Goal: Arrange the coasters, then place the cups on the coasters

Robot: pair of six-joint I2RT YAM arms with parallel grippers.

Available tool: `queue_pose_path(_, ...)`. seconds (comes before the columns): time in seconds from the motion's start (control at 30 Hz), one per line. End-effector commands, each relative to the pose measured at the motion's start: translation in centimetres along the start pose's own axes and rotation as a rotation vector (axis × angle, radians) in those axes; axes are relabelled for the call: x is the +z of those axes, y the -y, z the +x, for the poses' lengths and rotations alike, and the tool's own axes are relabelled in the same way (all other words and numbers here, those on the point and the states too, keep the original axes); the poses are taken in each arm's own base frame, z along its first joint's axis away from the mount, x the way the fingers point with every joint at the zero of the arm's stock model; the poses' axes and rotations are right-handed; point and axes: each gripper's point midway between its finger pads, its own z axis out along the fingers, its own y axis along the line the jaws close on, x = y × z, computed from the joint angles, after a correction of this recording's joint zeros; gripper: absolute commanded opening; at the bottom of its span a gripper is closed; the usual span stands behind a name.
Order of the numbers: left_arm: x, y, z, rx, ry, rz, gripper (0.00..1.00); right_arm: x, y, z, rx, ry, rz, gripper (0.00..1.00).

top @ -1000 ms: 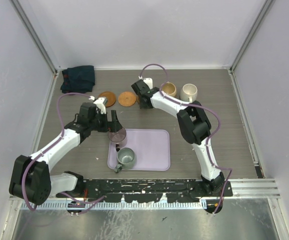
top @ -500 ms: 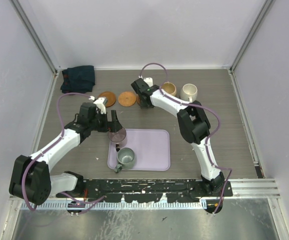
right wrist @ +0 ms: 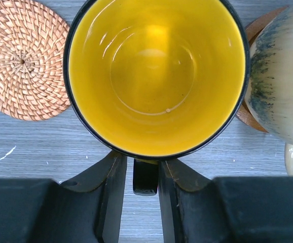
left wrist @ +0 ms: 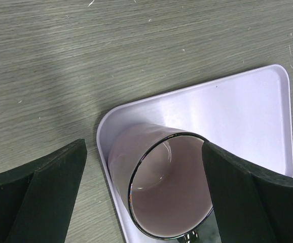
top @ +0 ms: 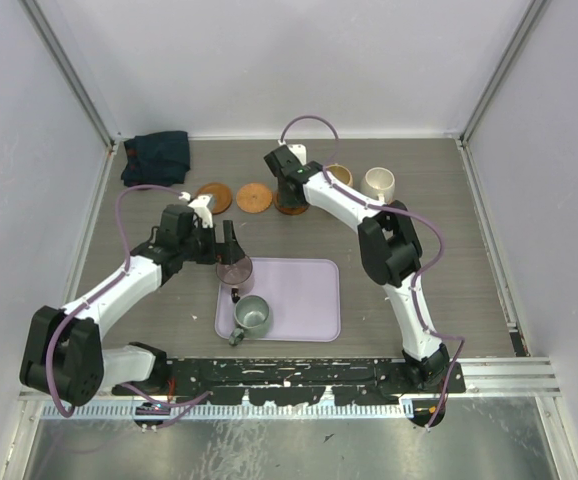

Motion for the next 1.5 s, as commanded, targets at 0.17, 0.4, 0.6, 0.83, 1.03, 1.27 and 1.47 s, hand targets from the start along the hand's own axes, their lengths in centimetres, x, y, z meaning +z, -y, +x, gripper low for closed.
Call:
queue_pose_path(0.17,0.0,1.1,-2.5,0.02,0.067,0.032,0.98,-0.4,-1.5,-1.5,0.012,0.032,-0.065,0.35)
queue_pose_path(0.4,0.3,1.0,-2.4,0.017,0.061,0.032,0.98,-0.6,-1.8,-0.7,0.013,0.017,-0.094,0.34)
queue_pose_path(0.6,0.3,1.2,-2.6,0.015,0.067,0.04,0.98,-0.6,-2.0,-0.4,-0.001,0.012,-0.097,0.33)
queue_pose_path(0.83,0.3,1.2,-2.5,0.015,0.064,0.041,0.98,-1.0,-1.1,0.3,-0.007,0.016,-0.059,0.38)
queue_pose_path(1.03,0.3,1.2,-2.5,0.014,0.065,0.041,0.98,-2.0,-1.2,1.1,-0.027,0.026,-0.064,0.59)
queue_pose_path(1.27,-1.1,1.6,-3.1,0.025,0.094,0.039,0.98,-4.5,-1.5,1.5,-0.045,0.052,-0.081,0.61)
queue_pose_path(1.47,-3.7,1.9,-3.2,0.048,0.132,0.018,0.98,-7.9,-0.5,1.8,-0.034,0.097,-0.101,0.62)
